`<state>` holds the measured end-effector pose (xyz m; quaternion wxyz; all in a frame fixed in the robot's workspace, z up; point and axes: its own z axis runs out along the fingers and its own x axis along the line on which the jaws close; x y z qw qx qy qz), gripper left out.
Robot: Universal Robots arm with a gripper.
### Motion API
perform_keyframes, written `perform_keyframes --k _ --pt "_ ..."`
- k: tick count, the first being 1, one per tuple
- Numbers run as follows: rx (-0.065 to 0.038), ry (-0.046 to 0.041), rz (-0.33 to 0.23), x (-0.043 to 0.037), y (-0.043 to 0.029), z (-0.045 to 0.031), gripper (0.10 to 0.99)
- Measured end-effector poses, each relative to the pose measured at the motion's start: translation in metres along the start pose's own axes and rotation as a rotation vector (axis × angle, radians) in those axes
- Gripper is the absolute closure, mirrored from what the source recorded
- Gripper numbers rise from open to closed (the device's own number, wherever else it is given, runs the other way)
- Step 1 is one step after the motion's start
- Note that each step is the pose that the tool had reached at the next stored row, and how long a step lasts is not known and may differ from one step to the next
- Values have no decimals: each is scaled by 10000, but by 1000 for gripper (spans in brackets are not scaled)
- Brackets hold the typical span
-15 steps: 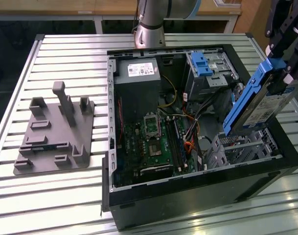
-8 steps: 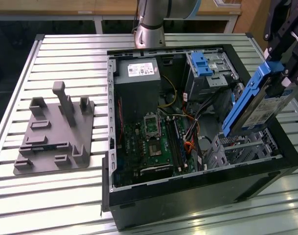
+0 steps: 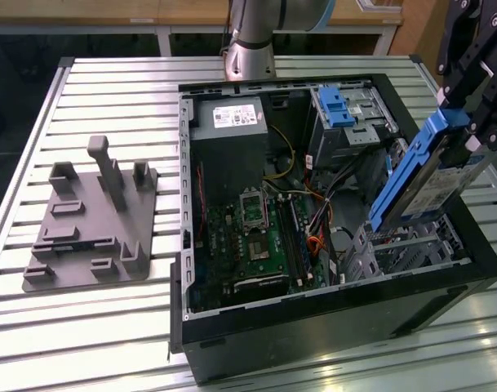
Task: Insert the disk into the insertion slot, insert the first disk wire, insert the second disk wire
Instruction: 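Insert the disk into the insertion slot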
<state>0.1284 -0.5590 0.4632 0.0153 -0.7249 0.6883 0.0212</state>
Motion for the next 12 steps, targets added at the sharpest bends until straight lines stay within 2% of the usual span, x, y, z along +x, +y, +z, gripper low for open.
perform_keyframes --k 12 --pt "-1 1 -21 5 -17 79 722"
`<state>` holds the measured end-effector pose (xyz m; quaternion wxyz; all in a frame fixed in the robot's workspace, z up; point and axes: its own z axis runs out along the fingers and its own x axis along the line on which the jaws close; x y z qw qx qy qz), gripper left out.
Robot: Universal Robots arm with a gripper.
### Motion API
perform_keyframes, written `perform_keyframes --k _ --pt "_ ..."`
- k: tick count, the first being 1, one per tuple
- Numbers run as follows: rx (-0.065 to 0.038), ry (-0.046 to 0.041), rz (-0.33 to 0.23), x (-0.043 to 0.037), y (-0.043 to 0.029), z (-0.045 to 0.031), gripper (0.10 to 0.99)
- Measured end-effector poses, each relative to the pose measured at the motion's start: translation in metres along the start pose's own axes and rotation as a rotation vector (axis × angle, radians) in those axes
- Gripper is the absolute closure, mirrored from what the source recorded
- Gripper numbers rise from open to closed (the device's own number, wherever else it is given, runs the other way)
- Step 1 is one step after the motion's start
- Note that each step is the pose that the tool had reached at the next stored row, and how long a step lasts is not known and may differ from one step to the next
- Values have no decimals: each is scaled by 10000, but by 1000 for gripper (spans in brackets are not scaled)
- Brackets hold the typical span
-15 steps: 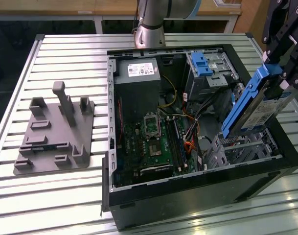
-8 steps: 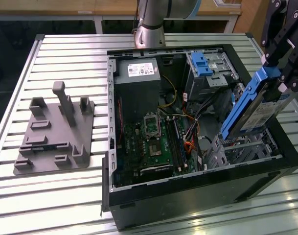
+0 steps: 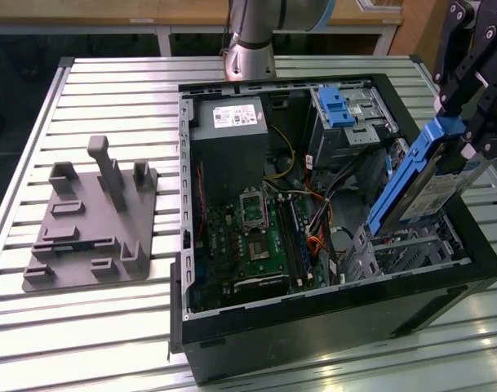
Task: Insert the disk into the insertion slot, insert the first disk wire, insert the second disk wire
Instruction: 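Insert the disk into the insertion slot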
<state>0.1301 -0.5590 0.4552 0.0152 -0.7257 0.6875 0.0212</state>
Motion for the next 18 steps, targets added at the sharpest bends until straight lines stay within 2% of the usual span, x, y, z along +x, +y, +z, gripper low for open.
perform_keyframes --k 18 --pt "-1 1 -19 20 -9 88 722"
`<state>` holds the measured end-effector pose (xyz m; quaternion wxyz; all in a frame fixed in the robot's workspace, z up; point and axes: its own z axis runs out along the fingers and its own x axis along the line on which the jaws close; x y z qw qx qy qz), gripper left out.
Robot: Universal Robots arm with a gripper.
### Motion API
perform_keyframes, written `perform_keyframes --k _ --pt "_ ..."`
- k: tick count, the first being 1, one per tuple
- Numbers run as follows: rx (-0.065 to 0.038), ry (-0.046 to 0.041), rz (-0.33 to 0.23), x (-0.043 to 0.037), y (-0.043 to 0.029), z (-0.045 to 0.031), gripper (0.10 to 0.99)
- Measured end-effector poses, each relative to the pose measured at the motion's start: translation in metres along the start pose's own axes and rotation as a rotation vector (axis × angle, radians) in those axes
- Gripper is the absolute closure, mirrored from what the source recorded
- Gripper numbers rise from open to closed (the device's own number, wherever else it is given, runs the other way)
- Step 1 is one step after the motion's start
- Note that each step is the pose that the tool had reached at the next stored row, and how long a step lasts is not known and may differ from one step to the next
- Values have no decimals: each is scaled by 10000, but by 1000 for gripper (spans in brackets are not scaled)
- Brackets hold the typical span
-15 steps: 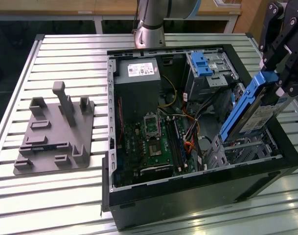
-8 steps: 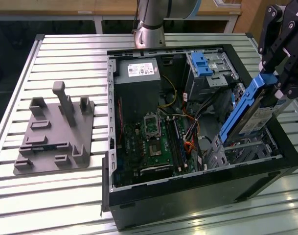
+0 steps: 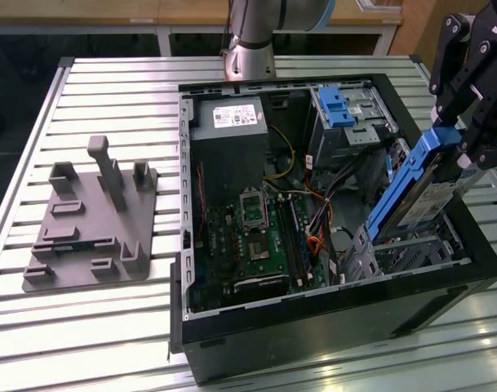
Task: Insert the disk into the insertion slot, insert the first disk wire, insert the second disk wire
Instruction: 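Insert the disk into the insertion slot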
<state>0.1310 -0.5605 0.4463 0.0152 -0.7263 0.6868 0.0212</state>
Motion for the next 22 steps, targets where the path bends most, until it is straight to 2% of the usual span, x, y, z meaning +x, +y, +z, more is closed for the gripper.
perform_keyframes --k 12,22 --pt "-4 -1 -16 6 -1 108 722" --pt "-17 -1 -39 14 -2 252 722"
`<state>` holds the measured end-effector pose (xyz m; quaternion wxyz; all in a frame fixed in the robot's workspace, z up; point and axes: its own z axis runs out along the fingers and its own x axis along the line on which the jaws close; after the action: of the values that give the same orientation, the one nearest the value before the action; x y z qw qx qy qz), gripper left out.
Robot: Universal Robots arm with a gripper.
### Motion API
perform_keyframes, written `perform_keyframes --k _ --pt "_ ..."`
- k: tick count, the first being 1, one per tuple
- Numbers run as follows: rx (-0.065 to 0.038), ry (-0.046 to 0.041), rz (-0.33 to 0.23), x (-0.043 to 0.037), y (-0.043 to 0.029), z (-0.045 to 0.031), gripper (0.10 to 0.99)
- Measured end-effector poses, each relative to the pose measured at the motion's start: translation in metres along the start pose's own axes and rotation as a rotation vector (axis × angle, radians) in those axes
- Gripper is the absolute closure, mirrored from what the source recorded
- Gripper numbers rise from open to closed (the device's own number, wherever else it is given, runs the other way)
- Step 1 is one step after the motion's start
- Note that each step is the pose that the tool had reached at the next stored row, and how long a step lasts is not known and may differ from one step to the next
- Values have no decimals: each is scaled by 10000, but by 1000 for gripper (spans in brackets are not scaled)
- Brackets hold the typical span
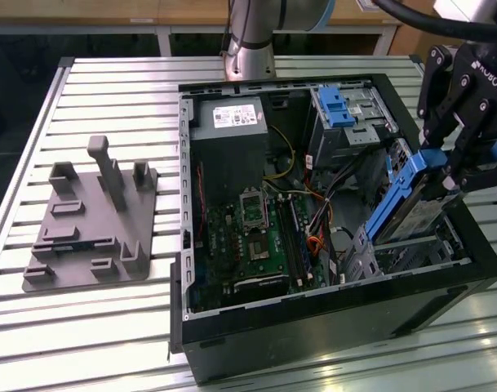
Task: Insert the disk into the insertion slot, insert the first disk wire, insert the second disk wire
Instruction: 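Insert the disk into the insertion slot, then insert the first disk wire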
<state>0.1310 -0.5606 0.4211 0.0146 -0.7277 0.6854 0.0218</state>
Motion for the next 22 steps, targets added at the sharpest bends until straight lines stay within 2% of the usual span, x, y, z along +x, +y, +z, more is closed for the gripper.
perform_keyframes --k 5,6,7,8,9,10,22 --pt "-1 -1 -9 4 -1 80 714" --pt "-2 3 -10 4 -1 82 655" --pt "-1 2 -15 4 -1 82 655" --pt "-1 3 -15 4 -1 82 592" --pt "-1 1 -17 4 -1 82 592" --pt "-1 0 -18 4 -1 83 529" --pt "-3 1 -46 4 -1 83 529"
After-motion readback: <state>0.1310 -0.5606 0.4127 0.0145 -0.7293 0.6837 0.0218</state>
